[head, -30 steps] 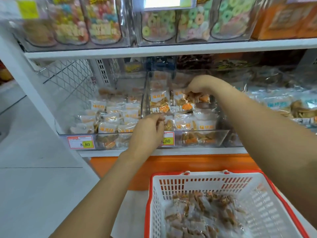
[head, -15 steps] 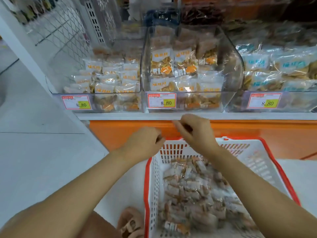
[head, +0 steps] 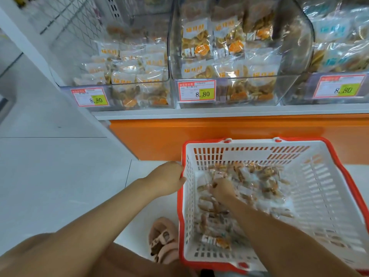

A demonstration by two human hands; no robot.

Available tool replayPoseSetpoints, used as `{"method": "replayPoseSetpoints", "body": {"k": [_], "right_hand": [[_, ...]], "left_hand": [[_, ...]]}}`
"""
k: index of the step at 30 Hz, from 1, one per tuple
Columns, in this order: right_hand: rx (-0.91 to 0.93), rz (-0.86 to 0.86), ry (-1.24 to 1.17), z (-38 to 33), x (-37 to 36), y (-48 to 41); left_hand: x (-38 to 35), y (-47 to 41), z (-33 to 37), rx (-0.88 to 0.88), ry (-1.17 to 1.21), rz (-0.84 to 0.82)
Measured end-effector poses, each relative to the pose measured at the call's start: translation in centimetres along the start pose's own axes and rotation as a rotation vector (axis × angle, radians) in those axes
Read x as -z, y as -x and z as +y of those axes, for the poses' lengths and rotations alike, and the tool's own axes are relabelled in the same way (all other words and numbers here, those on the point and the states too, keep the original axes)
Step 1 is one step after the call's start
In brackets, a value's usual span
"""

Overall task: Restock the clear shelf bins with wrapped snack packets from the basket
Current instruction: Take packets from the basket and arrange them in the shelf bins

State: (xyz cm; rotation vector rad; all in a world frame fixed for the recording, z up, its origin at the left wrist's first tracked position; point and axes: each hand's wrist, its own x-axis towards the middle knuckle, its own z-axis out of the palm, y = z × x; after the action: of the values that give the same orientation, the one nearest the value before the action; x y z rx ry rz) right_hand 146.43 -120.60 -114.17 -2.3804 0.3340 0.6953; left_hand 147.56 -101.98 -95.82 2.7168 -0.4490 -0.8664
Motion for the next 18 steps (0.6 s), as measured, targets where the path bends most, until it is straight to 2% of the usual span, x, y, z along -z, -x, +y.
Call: {"method": "replayPoseSetpoints", "body": {"k": [3,5,7,9,11,14,16,18], "right_hand": [[0.108,0.017,0.009,-1.5,1.6,0.2],[0.244,0.115,-0.006,-2.6,4.1,1.1],[0.484,0.329,0.005,-3.7,7.4,2.9],[0.792,0.591,0.014,-4.8,10.9,5.5],[1.042,0.763,0.012,-5.7,13.7,8.1],[1.199,0.860,0.078,-6.9,16.6,10.9],[1.200,0.894,0.080,-7.4,18.0,11.7],[1.125,0.889,-0.067,-7.9,19.3,12.6]], "left_hand": [[0.2,-0.6,-0.3,0.080,0.064,0.011],[0.6,-1.1,0.0,0.139,0.224,0.073],[1.5,-1.3,0.9,0.241,0.618,0.103],[2.7,-1.1,2.2,0.370,1.053,-0.006],[3.6,-0.8,3.2,0.415,1.253,-0.120],[5.0,-0.3,4.6,0.299,1.429,-0.115],[6.3,-0.2,5.7,0.192,1.558,-0.023],[7.9,0.1,6.7,0.097,1.627,0.079]]}}
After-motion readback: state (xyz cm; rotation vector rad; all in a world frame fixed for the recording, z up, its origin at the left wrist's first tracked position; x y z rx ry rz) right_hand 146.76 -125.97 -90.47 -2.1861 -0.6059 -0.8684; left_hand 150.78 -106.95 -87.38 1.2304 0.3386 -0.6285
